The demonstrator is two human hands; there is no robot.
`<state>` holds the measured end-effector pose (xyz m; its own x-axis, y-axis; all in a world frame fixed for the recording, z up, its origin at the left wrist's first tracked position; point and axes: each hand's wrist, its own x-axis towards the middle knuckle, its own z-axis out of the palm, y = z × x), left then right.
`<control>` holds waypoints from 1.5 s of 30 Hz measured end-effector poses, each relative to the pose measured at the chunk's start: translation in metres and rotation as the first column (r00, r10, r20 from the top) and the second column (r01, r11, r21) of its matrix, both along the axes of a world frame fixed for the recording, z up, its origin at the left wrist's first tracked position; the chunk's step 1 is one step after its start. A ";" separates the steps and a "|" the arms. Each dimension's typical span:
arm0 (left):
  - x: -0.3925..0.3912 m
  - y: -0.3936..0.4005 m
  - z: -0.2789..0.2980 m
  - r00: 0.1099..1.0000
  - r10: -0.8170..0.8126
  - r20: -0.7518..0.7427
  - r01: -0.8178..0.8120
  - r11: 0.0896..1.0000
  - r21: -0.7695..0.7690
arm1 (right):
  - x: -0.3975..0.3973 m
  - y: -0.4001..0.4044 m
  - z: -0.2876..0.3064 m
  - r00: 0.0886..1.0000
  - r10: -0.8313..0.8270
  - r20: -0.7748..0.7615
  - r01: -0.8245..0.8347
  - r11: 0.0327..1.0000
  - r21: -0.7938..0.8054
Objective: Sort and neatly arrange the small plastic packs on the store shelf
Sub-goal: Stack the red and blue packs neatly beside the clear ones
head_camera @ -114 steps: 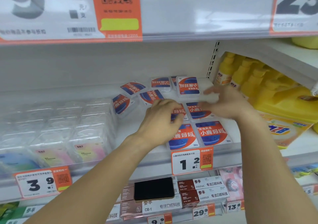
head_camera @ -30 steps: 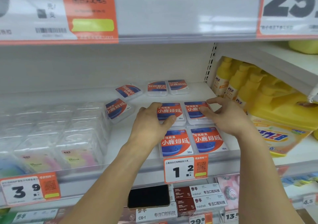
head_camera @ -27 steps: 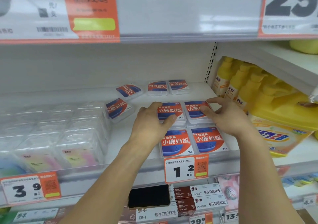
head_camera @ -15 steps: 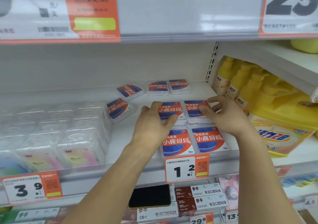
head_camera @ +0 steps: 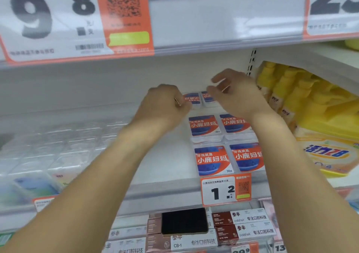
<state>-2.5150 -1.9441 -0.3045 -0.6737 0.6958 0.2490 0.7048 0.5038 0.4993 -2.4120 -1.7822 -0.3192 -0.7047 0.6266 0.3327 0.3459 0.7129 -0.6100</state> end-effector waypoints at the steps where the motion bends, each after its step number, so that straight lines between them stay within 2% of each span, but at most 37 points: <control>1: -0.016 0.000 0.012 1.000 -0.012 -0.023 0.011 0.999 -0.031 | -0.020 -0.005 0.002 0.987 0.094 0.131 -0.095 0.995 0.003; 3: -0.050 0.002 0.027 0.999 -0.036 -0.037 0.026 0.973 -0.228 | -0.054 -0.010 -0.001 0.928 0.178 0.329 -0.212 0.975 0.072; 5: -0.081 0.006 0.028 0.994 -0.061 -0.090 0.008 0.864 -0.503 | -0.076 -0.013 -0.006 0.892 0.200 0.405 -0.261 0.960 0.100; 6: -0.094 0.009 0.025 0.994 -0.059 -0.093 -0.007 0.805 -0.593 | -0.083 -0.013 -0.006 0.876 0.195 0.442 -0.263 0.960 0.098; 10: -0.125 0.016 0.005 0.986 0.046 0.157 0.089 0.652 -0.753 | -0.111 -0.007 -0.019 0.856 0.216 0.470 -0.276 0.959 0.060; 13: -0.137 0.013 -0.010 0.981 0.079 0.177 0.097 0.590 -0.802 | -0.129 -0.003 -0.030 0.851 0.231 0.471 -0.278 0.960 0.030; 18: -0.149 0.007 -0.020 0.976 0.054 0.212 0.124 0.666 -0.736 | -0.160 -0.005 -0.037 0.877 0.197 0.438 -0.219 0.976 0.002; 21: -0.157 -0.003 -0.015 0.978 0.051 0.200 0.093 0.755 -0.649 | -0.174 -0.010 -0.043 0.822 0.137 0.552 -0.209 0.975 0.069; 24: -0.167 -0.019 -0.008 0.987 0.005 0.159 0.071 0.878 -0.474 | -0.178 -0.014 -0.043 0.803 0.101 0.588 -0.182 0.980 0.081; 26: -0.173 -0.030 -0.004 0.983 0.011 0.184 0.048 0.948 -0.315 | -0.178 -0.020 -0.038 0.819 0.132 0.558 -0.140 0.990 -0.028; 28: -0.176 -0.038 -0.001 0.978 0.009 0.208 0.034 0.979 -0.199 | -0.177 -0.028 -0.033 0.850 0.156 0.503 -0.108 0.986 -0.123; 30: -0.174 -0.045 0.003 0.986 -0.006 0.169 0.032 0.987 -0.156 | -0.175 -0.035 -0.026 0.872 0.141 0.468 -0.103 0.989 -0.106; 33: -0.162 -0.047 0.010 0.991 -0.029 0.128 0.037 0.997 -0.063 | -0.157 -0.043 -0.010 0.957 0.058 0.284 -0.030 0.994 -0.103; 35: -0.145 -0.046 0.018 0.990 -0.052 0.132 0.053 0.999 -0.003 | -0.130 -0.044 0.003 0.997 -0.020 0.076 0.038 0.969 -0.243; 37: -0.121 -0.044 0.026 0.988 -0.095 0.122 0.091 0.995 0.039 | -0.092 -0.044 0.014 0.983 -0.123 -0.136 0.058 0.912 -0.406; 39: -0.093 -0.044 0.031 0.984 -0.152 0.094 0.143 0.985 0.095 | -0.049 -0.044 0.017 0.932 -0.181 -0.315 -0.007 0.858 -0.513; 40: -0.078 -0.043 0.031 0.979 -0.186 0.087 0.175 0.977 0.121 | -0.027 -0.044 0.015 0.907 -0.212 -0.364 -0.014 0.849 -0.529; 42: -0.047 -0.043 0.027 0.955 -0.270 0.124 0.252 0.957 0.143 | 0.016 -0.042 0.002 0.871 -0.297 -0.391 0.072 0.866 -0.495; 45: -0.004 -0.036 0.008 0.892 -0.370 0.258 0.342 0.928 0.150 | 0.065 -0.039 -0.016 0.835 -0.439 -0.332 0.256 0.844 -0.472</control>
